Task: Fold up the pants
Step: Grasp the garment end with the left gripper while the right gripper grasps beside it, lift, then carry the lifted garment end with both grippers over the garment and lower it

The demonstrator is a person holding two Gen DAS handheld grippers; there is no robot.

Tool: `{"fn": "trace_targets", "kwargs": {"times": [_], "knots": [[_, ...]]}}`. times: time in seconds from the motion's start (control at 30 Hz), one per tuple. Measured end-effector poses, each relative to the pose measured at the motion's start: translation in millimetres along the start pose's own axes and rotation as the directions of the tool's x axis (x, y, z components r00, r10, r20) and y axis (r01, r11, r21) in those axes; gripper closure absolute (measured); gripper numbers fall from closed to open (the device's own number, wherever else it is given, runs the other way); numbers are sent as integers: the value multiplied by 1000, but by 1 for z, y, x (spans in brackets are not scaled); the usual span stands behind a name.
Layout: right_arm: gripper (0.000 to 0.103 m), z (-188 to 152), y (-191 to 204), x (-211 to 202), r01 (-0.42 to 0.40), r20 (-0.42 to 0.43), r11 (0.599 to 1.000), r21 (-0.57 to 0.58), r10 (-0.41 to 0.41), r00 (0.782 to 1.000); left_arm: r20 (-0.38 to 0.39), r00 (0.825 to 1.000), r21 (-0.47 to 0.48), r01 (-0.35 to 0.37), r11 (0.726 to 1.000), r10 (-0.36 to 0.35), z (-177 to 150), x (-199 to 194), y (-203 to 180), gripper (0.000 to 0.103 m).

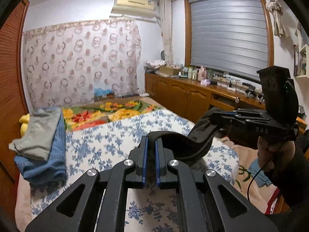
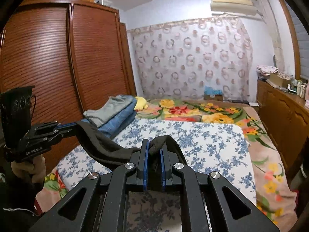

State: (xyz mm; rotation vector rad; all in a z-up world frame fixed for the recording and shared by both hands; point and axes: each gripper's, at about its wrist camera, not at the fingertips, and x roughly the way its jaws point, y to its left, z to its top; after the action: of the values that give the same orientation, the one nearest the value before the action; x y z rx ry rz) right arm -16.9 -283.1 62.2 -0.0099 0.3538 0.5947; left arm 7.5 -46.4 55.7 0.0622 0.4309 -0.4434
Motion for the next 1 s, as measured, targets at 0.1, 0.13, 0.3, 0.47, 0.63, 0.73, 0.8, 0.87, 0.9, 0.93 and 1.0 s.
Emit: {"fn": "trace_targets", "kwargs": {"times": [0.1, 0.13, 0.3, 0.47, 0.63, 0.73, 0.8, 0.87, 0.9, 0.93, 1.0], "knots": [[93, -9, -9, 19, -7, -51, 1000, 16, 8, 999, -49, 999, -30, 6, 1000, -8, -14, 21, 11, 95], [93, -9, -10, 23, -9, -64, 1000, 23, 11, 998, -61, 998, -37, 7, 999, -9, -18, 25, 12, 95], [93, -18, -22, 50, -22, -131, 998, 56, 29, 991, -128, 992, -67, 7, 998, -15, -35, 52, 22, 95], [93, -10, -27, 69, -31, -169, 997, 69, 43, 985, -165, 986, -85, 3, 996, -17, -41, 69, 32, 96], [93, 0, -33, 93, -36, -194, 997, 64, 47, 980, -158, 987, -93, -4, 996, -10, -28, 83, 44, 96], [93, 22, -37, 107, -31, -185, 999, 27, 35, 982, -127, 992, -82, -12, 997, 2, -6, 89, 52, 96], [93, 44, -40, 116, -26, -163, 1000, -7, 24, 986, -91, 996, -72, -23, 997, 17, 13, 93, 58, 96], [93, 71, -43, 125, -18, -140, 999, -27, 14, 990, -60, 998, -70, -33, 997, 29, 33, 100, 66, 96], [93, 81, -46, 131, -20, -127, 999, -29, 17, 992, -47, 998, -65, -46, 997, 43, 45, 105, 71, 96], [93, 93, -47, 136, -20, -110, 999, -38, 16, 994, -38, 998, -65, -55, 996, 53, 53, 108, 75, 96], [93, 116, -48, 145, -18, -76, 998, -63, 13, 997, -12, 998, -66, -69, 995, 68, 70, 115, 84, 96]]}}
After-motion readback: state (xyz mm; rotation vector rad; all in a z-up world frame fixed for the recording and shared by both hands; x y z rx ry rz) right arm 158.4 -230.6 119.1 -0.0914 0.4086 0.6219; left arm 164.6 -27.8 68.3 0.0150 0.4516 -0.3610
